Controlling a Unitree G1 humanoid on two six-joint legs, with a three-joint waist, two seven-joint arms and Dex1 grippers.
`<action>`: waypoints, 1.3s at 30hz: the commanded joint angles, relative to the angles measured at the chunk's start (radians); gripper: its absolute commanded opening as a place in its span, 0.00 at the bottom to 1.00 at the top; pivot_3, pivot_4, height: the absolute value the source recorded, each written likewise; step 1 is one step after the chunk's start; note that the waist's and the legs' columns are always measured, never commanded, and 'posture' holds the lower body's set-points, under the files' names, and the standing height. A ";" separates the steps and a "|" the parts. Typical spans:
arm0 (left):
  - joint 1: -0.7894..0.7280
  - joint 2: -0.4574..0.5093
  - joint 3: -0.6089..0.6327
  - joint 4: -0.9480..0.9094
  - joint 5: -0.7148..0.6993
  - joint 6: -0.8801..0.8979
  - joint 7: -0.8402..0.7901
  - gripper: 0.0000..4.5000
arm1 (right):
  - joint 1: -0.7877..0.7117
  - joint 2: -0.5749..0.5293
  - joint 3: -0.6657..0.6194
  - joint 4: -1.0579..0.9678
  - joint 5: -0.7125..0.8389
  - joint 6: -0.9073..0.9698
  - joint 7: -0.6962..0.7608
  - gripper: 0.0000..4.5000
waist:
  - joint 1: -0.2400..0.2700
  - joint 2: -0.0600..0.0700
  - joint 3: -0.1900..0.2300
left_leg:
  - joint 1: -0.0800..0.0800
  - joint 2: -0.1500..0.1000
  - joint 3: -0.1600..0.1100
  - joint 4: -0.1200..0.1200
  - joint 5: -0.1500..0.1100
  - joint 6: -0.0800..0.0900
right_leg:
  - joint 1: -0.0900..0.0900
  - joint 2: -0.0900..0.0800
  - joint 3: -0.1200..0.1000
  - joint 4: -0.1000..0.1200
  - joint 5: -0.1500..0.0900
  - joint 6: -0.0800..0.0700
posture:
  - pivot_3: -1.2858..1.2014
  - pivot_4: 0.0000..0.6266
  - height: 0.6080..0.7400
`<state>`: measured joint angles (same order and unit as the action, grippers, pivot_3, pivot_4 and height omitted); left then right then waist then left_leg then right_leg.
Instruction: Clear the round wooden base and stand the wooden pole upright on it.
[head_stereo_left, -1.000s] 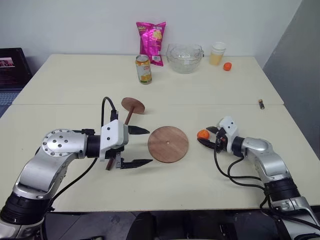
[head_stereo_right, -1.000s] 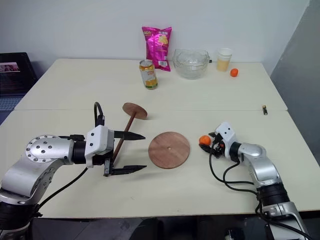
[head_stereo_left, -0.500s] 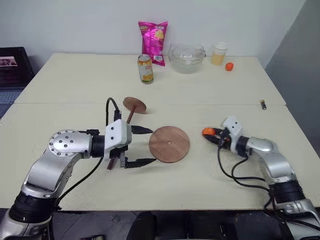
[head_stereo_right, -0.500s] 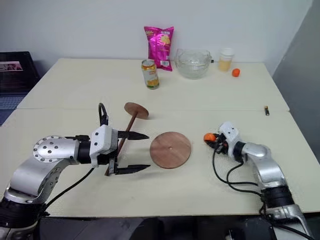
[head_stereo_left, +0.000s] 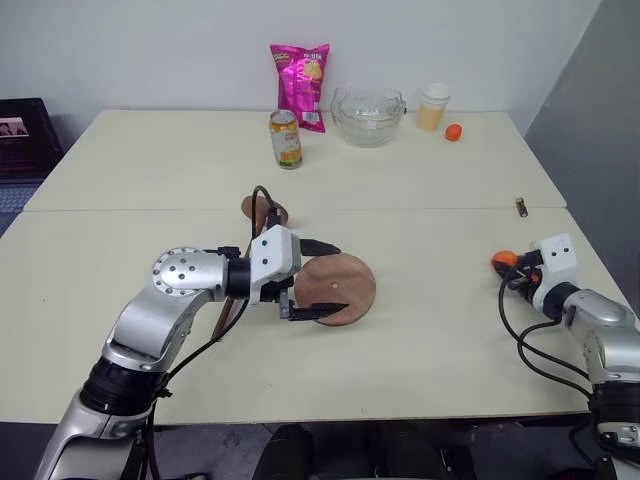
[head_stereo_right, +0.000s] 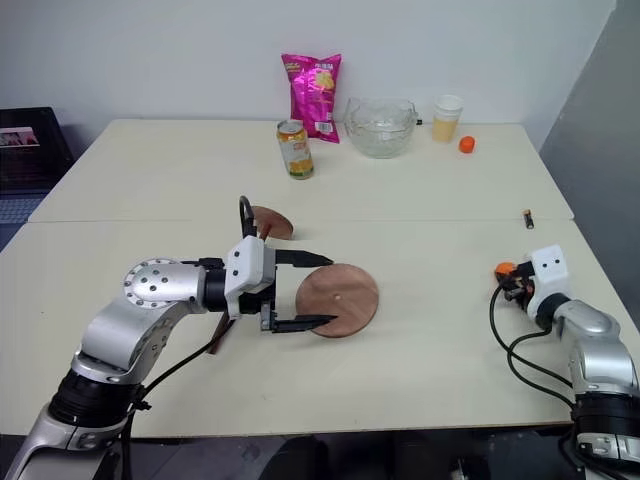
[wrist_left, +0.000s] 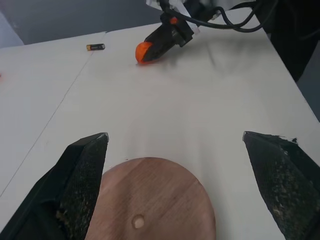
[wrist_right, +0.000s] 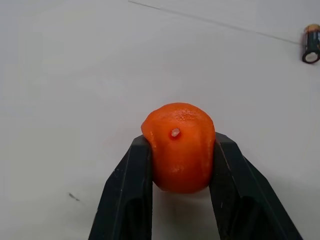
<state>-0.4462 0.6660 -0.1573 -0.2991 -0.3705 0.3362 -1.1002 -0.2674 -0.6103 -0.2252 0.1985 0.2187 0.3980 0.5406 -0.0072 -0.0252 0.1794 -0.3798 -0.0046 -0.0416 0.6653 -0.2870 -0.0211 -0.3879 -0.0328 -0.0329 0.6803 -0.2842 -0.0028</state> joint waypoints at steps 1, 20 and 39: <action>-0.020 -0.007 0.001 -0.011 0.008 -0.008 0.011 1.00 | -0.012 -0.004 -0.046 -0.033 0.032 0.019 -0.010 0.50 | 0.001 0.000 0.000 | 0.000 0.000 0.000 0.000 0.000 0.000 | 0.000 0.000 0.000 0.000 0.000 0.000 | 0.52 0.24 1.00; -0.019 0.091 0.321 0.004 0.023 0.243 0.310 1.00 | 0.086 -0.156 -0.079 -0.423 0.214 -0.036 0.265 0.99 | -0.004 0.001 0.000 | 0.000 0.000 -0.001 0.000 0.000 0.000 | 0.000 0.001 -0.001 0.000 0.000 0.000 | 0.52 0.24 1.00; -0.167 0.294 0.164 0.189 -0.024 0.832 0.316 1.00 | -0.085 -0.144 0.297 -0.646 0.333 0.052 0.549 0.99 | 0.005 0.000 0.001 | -0.001 0.000 -0.005 0.001 0.000 0.000 | 0.000 0.001 -0.004 -0.001 0.000 0.001 | 0.52 0.24 1.00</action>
<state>-0.5793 0.9427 0.0326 -0.1375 -0.4070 1.1502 -0.7764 -0.3380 -0.7604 0.0637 -0.3975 0.5468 0.4637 1.0836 -0.0022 -0.0256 0.1806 -0.3811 -0.0047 -0.0467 0.6660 -0.2869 -0.0212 -0.3882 -0.0321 -0.0364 0.6799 -0.2847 -0.0020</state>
